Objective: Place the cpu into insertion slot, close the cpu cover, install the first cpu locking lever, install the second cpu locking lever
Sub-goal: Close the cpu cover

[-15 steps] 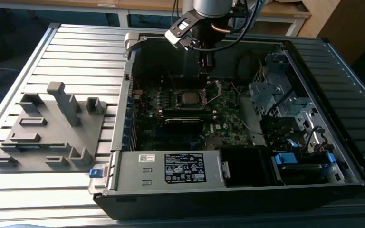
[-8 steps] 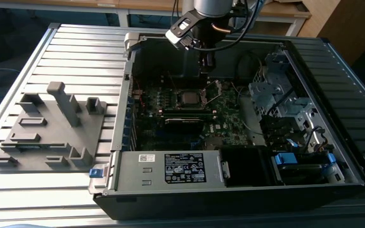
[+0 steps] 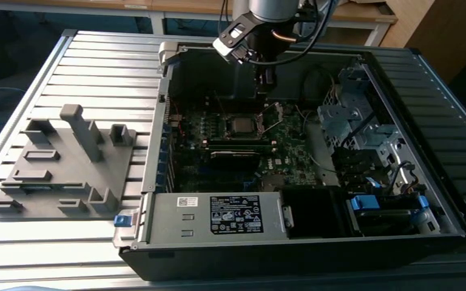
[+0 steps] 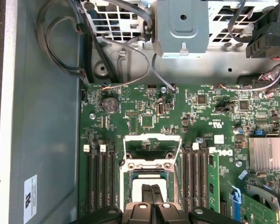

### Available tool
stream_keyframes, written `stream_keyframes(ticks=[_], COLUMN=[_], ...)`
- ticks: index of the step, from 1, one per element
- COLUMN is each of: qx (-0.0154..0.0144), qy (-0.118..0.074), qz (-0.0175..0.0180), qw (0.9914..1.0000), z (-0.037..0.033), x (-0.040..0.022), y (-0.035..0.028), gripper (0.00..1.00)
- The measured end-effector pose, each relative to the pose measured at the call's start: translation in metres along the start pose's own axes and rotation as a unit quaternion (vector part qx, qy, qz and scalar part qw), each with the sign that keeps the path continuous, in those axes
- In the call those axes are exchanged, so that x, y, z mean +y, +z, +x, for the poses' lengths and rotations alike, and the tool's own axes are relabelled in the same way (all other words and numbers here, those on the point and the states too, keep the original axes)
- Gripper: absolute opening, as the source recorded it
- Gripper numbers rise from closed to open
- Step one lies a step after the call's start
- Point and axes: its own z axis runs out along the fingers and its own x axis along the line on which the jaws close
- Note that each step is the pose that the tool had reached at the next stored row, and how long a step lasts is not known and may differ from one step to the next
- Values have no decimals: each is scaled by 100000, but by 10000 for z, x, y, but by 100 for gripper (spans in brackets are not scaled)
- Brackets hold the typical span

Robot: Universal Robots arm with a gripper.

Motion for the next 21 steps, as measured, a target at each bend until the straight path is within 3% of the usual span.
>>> stream_keyframes(ticks=[21], qx=[1], qy=[-2], qz=[-1], qw=[100000], z=[48], x=[283], y=[39], gripper=[10])
